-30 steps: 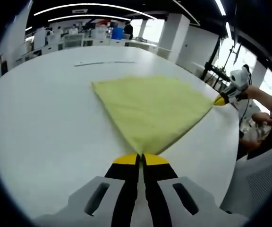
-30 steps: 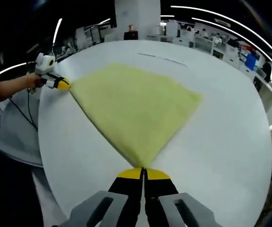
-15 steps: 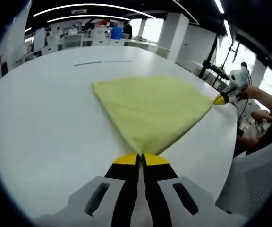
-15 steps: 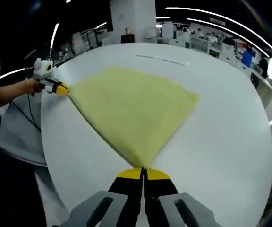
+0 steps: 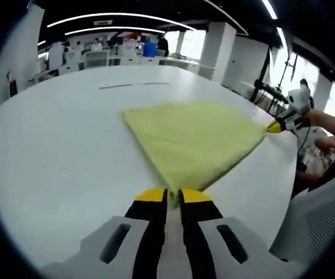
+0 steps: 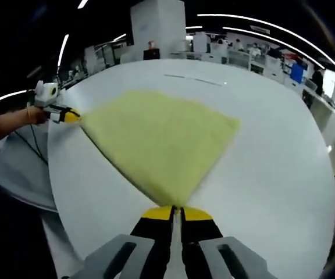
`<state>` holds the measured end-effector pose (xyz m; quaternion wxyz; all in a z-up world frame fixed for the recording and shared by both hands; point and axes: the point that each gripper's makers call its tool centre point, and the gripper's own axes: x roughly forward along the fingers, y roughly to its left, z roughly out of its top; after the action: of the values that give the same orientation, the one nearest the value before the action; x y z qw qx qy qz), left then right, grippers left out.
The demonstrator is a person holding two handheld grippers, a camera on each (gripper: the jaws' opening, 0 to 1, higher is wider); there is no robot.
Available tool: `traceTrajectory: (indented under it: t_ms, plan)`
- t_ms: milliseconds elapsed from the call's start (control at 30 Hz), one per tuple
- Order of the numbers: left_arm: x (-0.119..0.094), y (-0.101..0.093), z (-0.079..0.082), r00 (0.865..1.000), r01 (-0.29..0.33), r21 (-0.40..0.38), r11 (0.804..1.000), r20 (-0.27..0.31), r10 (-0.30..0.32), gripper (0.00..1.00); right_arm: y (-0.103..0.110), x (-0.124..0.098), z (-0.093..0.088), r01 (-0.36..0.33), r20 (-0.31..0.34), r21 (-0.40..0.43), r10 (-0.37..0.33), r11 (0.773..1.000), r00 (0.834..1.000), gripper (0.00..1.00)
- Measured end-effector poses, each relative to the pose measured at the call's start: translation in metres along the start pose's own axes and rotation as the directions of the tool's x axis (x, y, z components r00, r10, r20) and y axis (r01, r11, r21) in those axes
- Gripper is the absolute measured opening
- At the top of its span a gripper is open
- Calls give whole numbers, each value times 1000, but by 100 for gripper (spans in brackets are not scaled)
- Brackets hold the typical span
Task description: Fold the garment on the visible template until the final outline fits inside the template.
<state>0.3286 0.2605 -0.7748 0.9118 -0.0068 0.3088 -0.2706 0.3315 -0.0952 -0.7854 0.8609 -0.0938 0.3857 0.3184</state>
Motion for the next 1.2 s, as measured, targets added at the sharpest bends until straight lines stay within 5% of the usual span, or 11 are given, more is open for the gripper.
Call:
traceTrajectory:
  t_ms: [233, 367, 500, 667, 867, 1200]
  plan:
    - [-11, 2, 18, 995, -34, 17, 999, 97, 32, 31, 17, -4, 16, -49, 91, -43, 52, 998, 994, 46]
    - [-18, -3, 32, 985, -48, 68, 997, 171, 36, 45, 35, -9, 30, -113, 192, -15, 114, 993, 975, 59]
    - [-24, -10, 38, 979, -42, 76, 996, 204, 26, 54, 43, -13, 32, -131, 223, -18, 131, 991, 966, 71]
    - [-32, -16, 46, 964, -61, 109, 992, 266, 30, 72, 49, -18, 38, -140, 288, -6, 136, 990, 948, 81]
    - [-34, -17, 44, 964, -58, 121, 991, 266, 24, 80, 48, -24, 44, -129, 354, 18, 114, 992, 928, 96]
    - [-37, -13, 37, 962, -51, 85, 995, 272, 26, 97, 50, -22, 34, -118, 324, 6, 110, 993, 940, 99]
